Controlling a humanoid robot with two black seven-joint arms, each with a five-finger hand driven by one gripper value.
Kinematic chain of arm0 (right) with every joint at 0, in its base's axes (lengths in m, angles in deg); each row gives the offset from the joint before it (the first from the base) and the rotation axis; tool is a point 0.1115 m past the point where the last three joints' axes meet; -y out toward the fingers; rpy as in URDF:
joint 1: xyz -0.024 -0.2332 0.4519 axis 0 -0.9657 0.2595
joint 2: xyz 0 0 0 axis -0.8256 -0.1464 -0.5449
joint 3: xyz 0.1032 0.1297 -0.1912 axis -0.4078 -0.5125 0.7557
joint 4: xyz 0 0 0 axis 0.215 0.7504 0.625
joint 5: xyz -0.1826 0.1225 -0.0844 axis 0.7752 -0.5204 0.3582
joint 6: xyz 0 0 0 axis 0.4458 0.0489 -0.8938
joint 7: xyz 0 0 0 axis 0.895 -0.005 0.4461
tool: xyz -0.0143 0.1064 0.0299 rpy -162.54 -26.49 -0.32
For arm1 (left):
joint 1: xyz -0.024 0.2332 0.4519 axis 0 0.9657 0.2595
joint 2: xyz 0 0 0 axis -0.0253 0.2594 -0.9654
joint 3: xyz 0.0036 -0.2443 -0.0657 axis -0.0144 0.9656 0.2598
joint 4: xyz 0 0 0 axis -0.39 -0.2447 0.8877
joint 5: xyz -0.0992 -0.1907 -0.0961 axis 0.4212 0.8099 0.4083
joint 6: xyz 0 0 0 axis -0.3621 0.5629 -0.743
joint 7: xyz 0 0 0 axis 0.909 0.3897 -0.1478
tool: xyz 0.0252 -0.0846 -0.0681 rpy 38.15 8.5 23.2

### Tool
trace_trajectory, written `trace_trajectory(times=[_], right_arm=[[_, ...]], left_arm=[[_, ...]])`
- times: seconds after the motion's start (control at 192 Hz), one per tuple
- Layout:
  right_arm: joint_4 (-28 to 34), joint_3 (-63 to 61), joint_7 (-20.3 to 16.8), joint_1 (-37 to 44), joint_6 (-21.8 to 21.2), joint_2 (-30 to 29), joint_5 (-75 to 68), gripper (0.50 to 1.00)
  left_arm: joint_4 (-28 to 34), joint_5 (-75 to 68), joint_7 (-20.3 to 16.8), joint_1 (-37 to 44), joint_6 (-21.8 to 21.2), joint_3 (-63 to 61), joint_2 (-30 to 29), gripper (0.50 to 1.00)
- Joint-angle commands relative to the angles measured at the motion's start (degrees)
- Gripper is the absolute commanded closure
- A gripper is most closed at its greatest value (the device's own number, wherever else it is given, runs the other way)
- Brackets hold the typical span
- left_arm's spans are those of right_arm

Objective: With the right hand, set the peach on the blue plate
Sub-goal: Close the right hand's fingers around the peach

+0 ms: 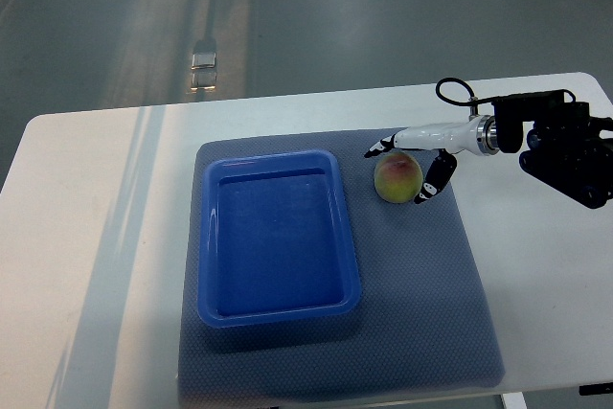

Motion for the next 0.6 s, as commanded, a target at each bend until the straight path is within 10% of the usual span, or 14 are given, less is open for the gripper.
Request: trace_trajectory(times=[0.0, 0.225, 0.329, 0.595], right_arm=[[-0.2, 0.2, 0.0, -0.1, 0.1, 0.0, -0.1, 0.597], [-0.3, 0.2, -0.2, 0.0, 0.2, -0.2, 0.0, 0.699], [-0.4, 0.2, -0.3, 0.2, 0.3, -0.2, 0.0, 0.858], [-0.4, -0.7, -0.2, 4.9, 0.1, -1.2, -1.1, 0.875]], left_arm=[[0.0, 0.0, 0.0, 0.0, 0.0, 0.0, 0.0, 0.500], [0.0, 0.0, 0.0, 0.0, 0.0, 0.0, 0.0, 0.500], [0.0, 0.0, 0.0, 0.0, 0.0, 0.0, 0.0, 0.500], [0.0, 0.0, 0.0, 0.0, 0.0, 0.0, 0.0, 0.500]])
